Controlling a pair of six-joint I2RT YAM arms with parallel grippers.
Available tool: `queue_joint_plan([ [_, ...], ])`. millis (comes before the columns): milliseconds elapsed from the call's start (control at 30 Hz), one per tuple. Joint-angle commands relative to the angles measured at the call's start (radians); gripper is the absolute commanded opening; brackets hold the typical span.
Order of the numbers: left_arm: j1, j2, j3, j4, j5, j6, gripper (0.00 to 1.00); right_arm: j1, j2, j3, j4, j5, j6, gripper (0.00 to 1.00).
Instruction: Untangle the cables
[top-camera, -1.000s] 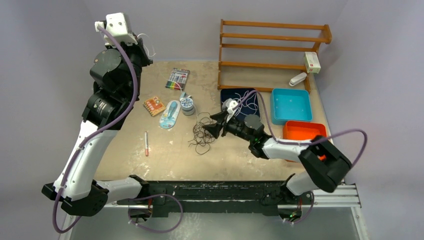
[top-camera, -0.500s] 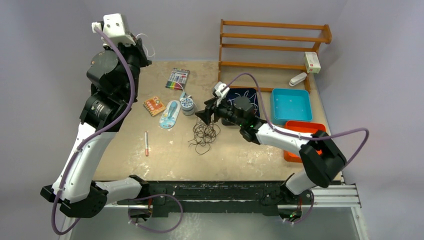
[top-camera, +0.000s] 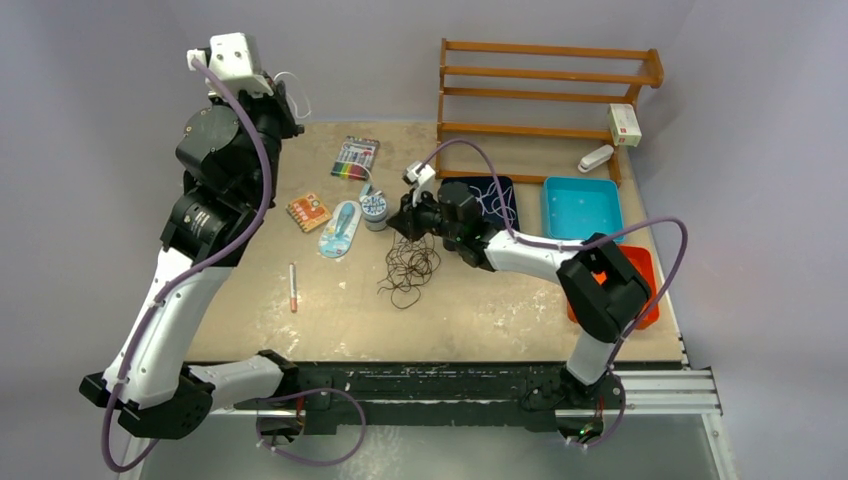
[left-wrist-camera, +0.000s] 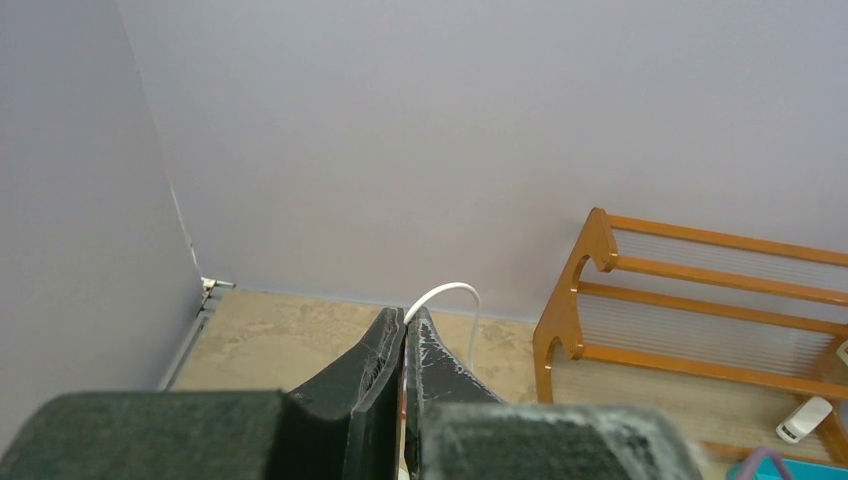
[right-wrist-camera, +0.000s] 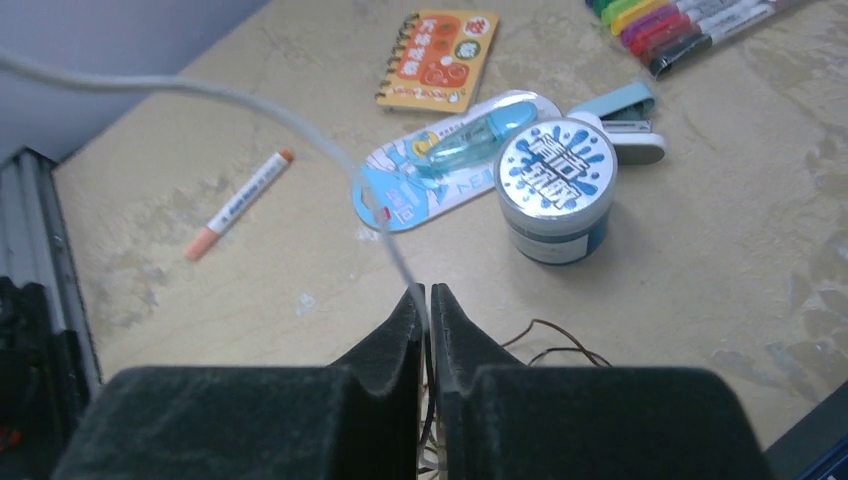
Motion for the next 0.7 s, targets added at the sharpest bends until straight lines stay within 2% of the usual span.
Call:
queue_joint_plan([
  [0,-0.003,-0.029,-0.028,0.042,-0.009,0.001,0.0,0.001,-0.111,0.022,0.121,-0.017,0.051,0.01],
  [100,-0.003,-0.038,-0.06,0.043,-0.018,-0.005,0.0,0.001,-0.187,0.028,0.143,-0.066,0.034,0.0],
  [267,-0.003,-0.052,-0.107,0.051,-0.024,-0.015,0.0,0.003,-0.286,0.09,0.115,-0.054,-0.027,0.0],
  [667,-0.003,-0.079,-0.193,0.065,-0.034,-0.041,0.0,0.002,-0.368,0.285,-0.015,-0.028,-0.135,0.0],
])
